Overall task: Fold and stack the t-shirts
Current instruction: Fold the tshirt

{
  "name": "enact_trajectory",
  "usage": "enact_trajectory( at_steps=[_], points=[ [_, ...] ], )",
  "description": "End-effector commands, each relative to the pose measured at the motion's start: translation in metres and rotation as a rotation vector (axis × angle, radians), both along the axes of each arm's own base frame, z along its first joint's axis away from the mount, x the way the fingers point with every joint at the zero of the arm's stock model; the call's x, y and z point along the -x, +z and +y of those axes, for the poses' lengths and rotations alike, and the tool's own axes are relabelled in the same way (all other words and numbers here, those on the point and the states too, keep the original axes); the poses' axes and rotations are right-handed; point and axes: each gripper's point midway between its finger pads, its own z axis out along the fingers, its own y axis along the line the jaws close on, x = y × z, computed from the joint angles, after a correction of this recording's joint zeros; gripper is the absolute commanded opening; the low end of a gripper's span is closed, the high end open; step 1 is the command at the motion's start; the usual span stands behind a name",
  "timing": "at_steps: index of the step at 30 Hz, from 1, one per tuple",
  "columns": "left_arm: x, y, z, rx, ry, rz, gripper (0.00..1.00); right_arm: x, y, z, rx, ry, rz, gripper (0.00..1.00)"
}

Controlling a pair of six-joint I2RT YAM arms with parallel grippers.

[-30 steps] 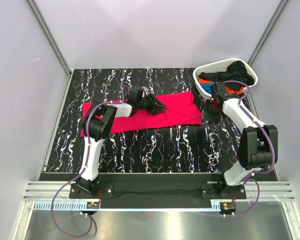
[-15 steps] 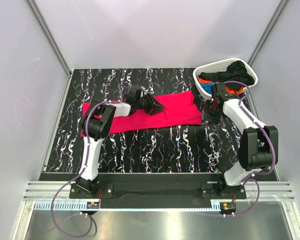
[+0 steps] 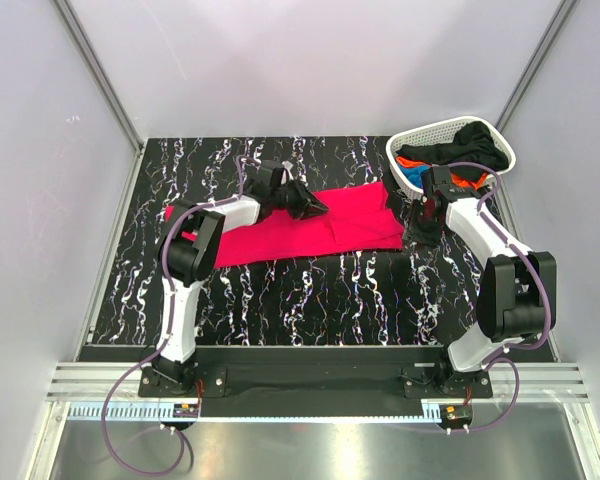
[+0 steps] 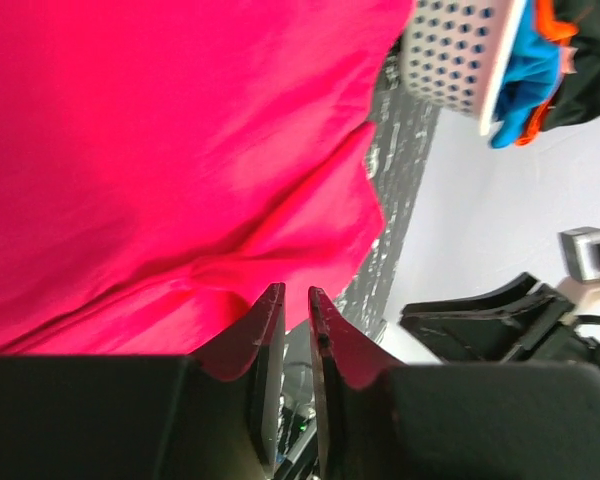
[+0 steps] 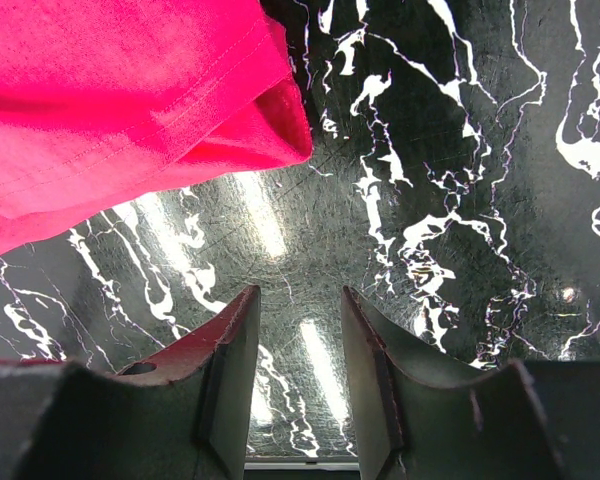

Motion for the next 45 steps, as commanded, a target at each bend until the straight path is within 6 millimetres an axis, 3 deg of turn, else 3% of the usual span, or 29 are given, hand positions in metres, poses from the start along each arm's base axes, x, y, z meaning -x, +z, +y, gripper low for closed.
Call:
enact_trajectory(
  at_steps=[1, 9, 13, 20, 24, 27, 30, 31, 34, 35, 37, 38, 40, 41, 42, 45],
  points=[
    [-0.014, 0.043, -0.019, 0.046, -0.025, -0.113, 0.19, 0.000, 0.013, 0.001, -0.014, -0.012, -0.038, 0.45],
    [0.009, 0.023, -0.048, 0.067, -0.096, -0.043, 0.18, 0.004, 0.012, -0.002, -0.002, -0.022, -0.035, 0.45],
    [0.014, -0.014, -0.037, 0.016, -0.088, 0.028, 0.17, 0.004, 0.012, -0.001, -0.008, -0.026, -0.030, 0.45],
    [0.002, -0.048, -0.019, -0.132, -0.165, 0.008, 0.17, 0.004, 0.015, 0.003, -0.032, -0.032, -0.031, 0.46],
    [-0.005, -0.043, -0.017, -0.170, -0.220, -0.044, 0.17, 0.005, 0.016, 0.006, -0.054, -0.038, -0.025, 0.46],
    [-0.007, -0.025, -0.017, -0.164, -0.245, -0.075, 0.19, 0.003, 0.019, 0.007, -0.057, -0.040, -0.030, 0.46],
    [-0.004, 0.015, -0.019, -0.130, -0.259, -0.138, 0.27, 0.001, 0.020, 0.008, -0.063, -0.046, -0.031, 0.46],
    [-0.002, 0.041, -0.016, -0.119, -0.258, -0.176, 0.29, 0.000, 0.020, 0.008, -0.062, -0.049, -0.032, 0.46],
    [0.007, 0.058, 0.007, -0.164, -0.237, -0.208, 0.35, 0.001, 0.020, 0.001, -0.029, -0.096, -0.028, 0.47],
    [0.015, 0.069, 0.021, -0.198, -0.228, -0.242, 0.38, 0.002, 0.021, 0.000, -0.030, -0.109, -0.026, 0.47],
    [0.024, 0.068, 0.049, -0.254, -0.212, -0.228, 0.42, 0.002, 0.022, -0.003, -0.017, -0.141, -0.023, 0.49],
    [0.027, 0.076, 0.065, -0.305, -0.213, -0.280, 0.44, 0.001, 0.023, -0.003, -0.022, -0.157, -0.022, 0.54],
    [0.048, 0.052, 0.102, -0.402, -0.209, -0.208, 0.45, -0.001, 0.025, -0.002, -0.029, -0.168, -0.024, 0.61],
    [0.051, 0.055, 0.122, -0.478, -0.194, -0.247, 0.45, -0.003, 0.026, -0.001, -0.033, -0.170, -0.028, 0.63],
    [0.072, 0.029, 0.141, -0.529, -0.200, -0.169, 0.46, -0.006, 0.028, -0.001, -0.033, -0.176, -0.035, 0.67],
    [0.087, 0.017, 0.191, -0.591, -0.116, -0.107, 0.46, -0.016, 0.032, 0.002, -0.051, -0.190, -0.047, 0.72]
  ],
)
